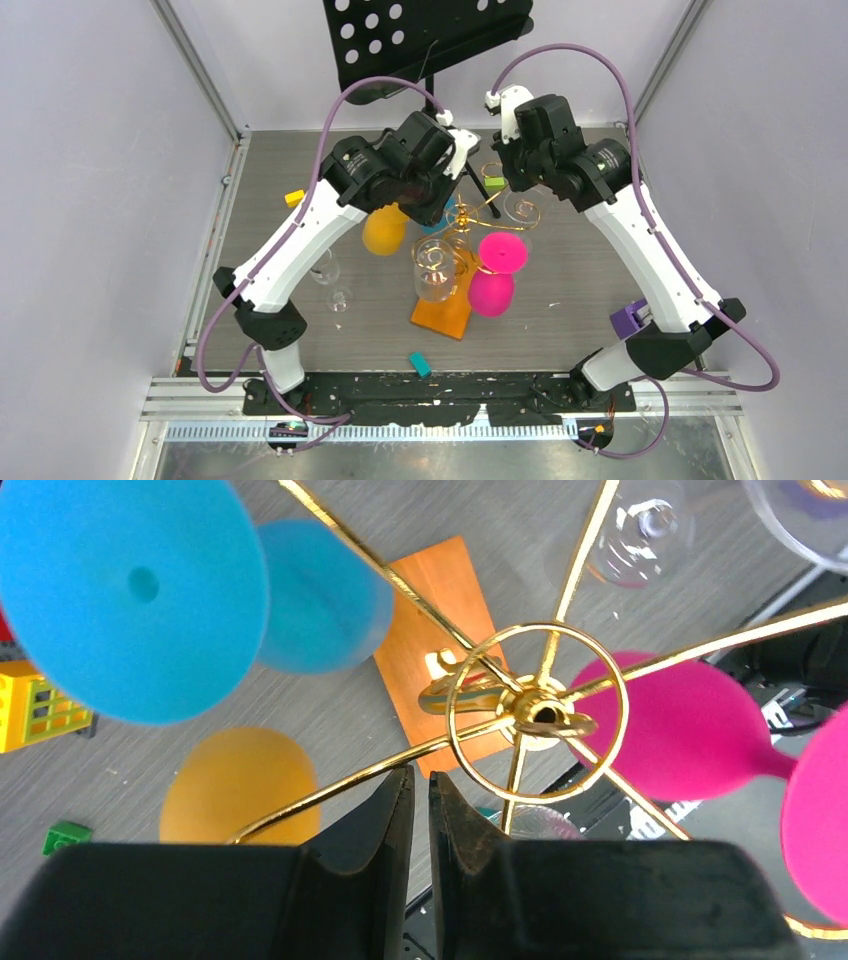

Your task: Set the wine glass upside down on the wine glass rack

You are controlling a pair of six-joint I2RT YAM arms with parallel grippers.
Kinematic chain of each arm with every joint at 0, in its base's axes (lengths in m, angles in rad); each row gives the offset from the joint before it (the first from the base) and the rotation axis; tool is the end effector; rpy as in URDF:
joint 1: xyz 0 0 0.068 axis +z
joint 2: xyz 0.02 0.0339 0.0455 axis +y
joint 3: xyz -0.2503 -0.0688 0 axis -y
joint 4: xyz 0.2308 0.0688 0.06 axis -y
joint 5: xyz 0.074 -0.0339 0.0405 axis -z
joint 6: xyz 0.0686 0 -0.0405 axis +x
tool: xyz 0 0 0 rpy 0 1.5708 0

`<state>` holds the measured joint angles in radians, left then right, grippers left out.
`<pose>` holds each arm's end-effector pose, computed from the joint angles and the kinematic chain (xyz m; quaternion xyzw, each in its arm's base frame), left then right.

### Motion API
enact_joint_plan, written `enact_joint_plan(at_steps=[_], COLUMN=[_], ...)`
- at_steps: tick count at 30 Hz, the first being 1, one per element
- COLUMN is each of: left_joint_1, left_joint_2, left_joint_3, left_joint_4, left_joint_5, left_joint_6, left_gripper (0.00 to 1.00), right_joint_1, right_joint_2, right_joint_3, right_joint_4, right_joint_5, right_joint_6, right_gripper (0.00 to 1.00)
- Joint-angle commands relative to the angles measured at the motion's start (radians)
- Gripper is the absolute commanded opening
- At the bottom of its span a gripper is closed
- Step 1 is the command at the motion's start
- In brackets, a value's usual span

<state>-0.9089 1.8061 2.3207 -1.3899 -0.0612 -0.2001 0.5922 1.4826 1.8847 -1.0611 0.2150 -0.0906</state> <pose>0.2129 -0.2664 0.4133 0.3163 0.8849 -0.1549 0.3047 0.2557 0.1544 0.4220 -0.2544 0.8570 0.0153 0.4479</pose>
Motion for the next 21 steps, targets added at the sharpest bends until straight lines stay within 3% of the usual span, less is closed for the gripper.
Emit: enact_joint_plan(at_steps=[1,21], left_joint_1=[0.07,0.103], left_joint_2=[0.036,0.059], left_joint_3=[0.021,0.058], left_joint_4=[0.059,0.068], left_joint_5=[-0.158,-0.175], left_joint_6=[0.045,0.068], left_gripper=[0.16,0.17], right_joint_1=[0.021,0.069], right_joint_2=[-0.066,-0.087], right_joint_3=[-0.002,-0.003], right_joint_4=[-0.131,-0.167], right_joint_5=[-0.033,0.012], right_joint_6=[0.067,0.202], right_gripper=[0.14,0.08])
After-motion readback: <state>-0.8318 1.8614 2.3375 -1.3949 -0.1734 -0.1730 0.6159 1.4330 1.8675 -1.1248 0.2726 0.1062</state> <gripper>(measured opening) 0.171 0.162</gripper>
